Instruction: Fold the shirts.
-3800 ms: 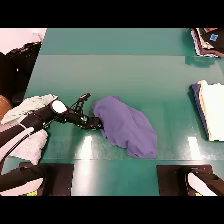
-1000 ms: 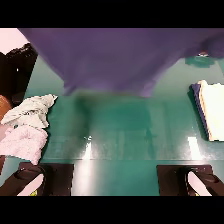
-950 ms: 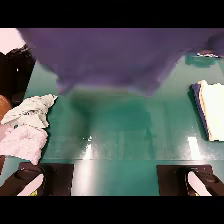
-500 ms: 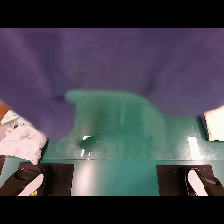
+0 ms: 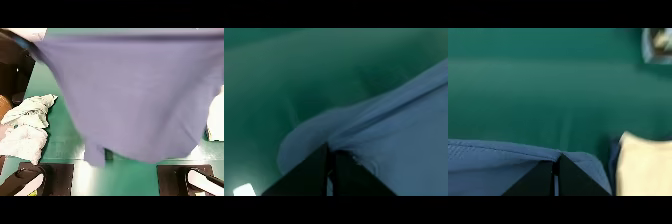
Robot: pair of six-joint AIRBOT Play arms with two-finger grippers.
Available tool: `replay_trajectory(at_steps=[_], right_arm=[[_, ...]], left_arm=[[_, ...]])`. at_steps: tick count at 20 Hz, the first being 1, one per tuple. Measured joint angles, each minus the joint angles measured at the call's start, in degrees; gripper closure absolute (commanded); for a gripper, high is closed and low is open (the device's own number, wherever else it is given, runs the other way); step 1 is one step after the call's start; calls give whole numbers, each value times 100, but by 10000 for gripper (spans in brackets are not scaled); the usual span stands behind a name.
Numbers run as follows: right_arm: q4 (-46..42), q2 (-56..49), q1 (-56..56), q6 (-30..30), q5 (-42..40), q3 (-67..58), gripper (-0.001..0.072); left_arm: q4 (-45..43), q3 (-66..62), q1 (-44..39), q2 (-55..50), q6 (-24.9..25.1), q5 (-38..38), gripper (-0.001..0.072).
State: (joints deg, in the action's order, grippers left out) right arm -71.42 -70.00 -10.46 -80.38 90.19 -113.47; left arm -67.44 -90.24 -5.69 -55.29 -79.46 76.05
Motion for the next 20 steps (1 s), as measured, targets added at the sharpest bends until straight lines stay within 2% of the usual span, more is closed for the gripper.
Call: replay_trajectory(at_steps=[2, 5, 9, 12, 13, 14, 15, 16, 17, 20], right_arm=[[-247, -774, 332, -2, 160, -17, 698], [-804, -1766, 820, -92, 0, -28, 698], [-1263, -2669, 1307, -249, -748, -33, 697], [-1351, -3123, 1515, -361, -1226, -33, 696], [-1349, -3261, 1554, -422, -1340, -33, 695], [-1320, -3366, 1576, -466, -1419, -33, 688], [-1292, -3456, 1585, -511, -1506, -33, 575], [-1215, -3523, 1580, -557, -1565, -33, 387], [-1104, -3580, 1561, -577, -1624, -31, 324], [-728, -3615, 1515, -621, -1683, -33, 328]], left_arm=[[-7, 861, 0, -402, 94, -319, 681], [2, 1550, -2, -1169, 234, -1298, 681], [22, 1729, 0, -2159, 308, -2662, 680], [26, 1604, 0, -2785, 328, -3272, 677], [22, 1561, 0, -2959, 328, -3423, 522], [15, 1528, 0, -3080, 326, -3554, 250], [4, 1497, 4, -3174, 319, -3687, 204], [9, 1464, 9, -3241, 306, -3779, 204], [15, 1432, 7, -3287, 306, -3836, 203], [22, 1211, 44, -3333, 289, -3768, 204]])
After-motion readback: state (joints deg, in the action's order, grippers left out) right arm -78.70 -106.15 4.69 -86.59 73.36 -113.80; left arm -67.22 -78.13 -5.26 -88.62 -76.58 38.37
